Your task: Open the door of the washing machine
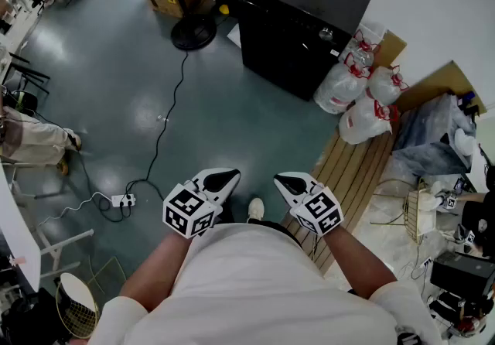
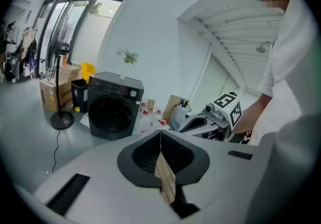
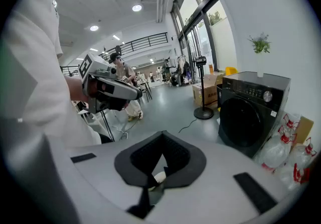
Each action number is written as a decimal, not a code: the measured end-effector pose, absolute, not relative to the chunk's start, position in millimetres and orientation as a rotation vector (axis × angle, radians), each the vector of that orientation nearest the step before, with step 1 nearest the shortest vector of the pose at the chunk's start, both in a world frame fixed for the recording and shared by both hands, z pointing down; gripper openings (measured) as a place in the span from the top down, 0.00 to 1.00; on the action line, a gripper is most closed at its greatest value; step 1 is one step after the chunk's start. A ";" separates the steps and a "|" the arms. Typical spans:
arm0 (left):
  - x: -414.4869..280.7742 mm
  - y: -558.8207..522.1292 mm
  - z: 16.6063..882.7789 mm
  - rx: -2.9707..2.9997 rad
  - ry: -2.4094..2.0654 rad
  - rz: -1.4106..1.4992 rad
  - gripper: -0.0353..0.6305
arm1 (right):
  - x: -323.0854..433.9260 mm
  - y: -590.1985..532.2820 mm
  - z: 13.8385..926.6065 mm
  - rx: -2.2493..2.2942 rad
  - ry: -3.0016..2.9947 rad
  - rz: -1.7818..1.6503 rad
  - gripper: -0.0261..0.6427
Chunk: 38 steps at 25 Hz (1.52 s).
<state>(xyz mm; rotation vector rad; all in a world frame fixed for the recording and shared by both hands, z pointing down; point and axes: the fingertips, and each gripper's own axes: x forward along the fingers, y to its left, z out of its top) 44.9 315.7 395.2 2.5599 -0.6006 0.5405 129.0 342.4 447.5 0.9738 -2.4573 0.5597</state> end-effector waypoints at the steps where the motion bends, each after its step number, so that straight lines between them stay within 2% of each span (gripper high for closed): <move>1: 44.2 309.6 397.0 2.563 -0.595 0.543 0.92 | 128.9 335.8 449.3 0.981 -2.454 0.563 0.95; 8: 36.1 246.3 401.9 2.607 -0.542 0.502 0.92 | 121.9 276.9 457.7 1.003 -2.394 0.559 0.95; 16: 15.1 141.3 395.8 2.648 -0.441 0.500 0.92 | 100.7 157.7 455.2 1.049 -2.339 0.566 0.95; 21: -13.6 87.7 410.5 2.642 -0.439 0.557 0.92 | 73.9 80.2 468.4 0.994 -2.326 0.521 0.84; 23: -20.9 69.1 414.0 2.630 -0.477 0.564 0.92 | 69.3 47.5 474.1 0.935 -2.303 0.454 0.84; 38: 22.2 -52.9 432.5 2.479 -0.720 0.512 0.92 | 127.1 -252.8 591.9 0.505 -1.905 0.052 0.82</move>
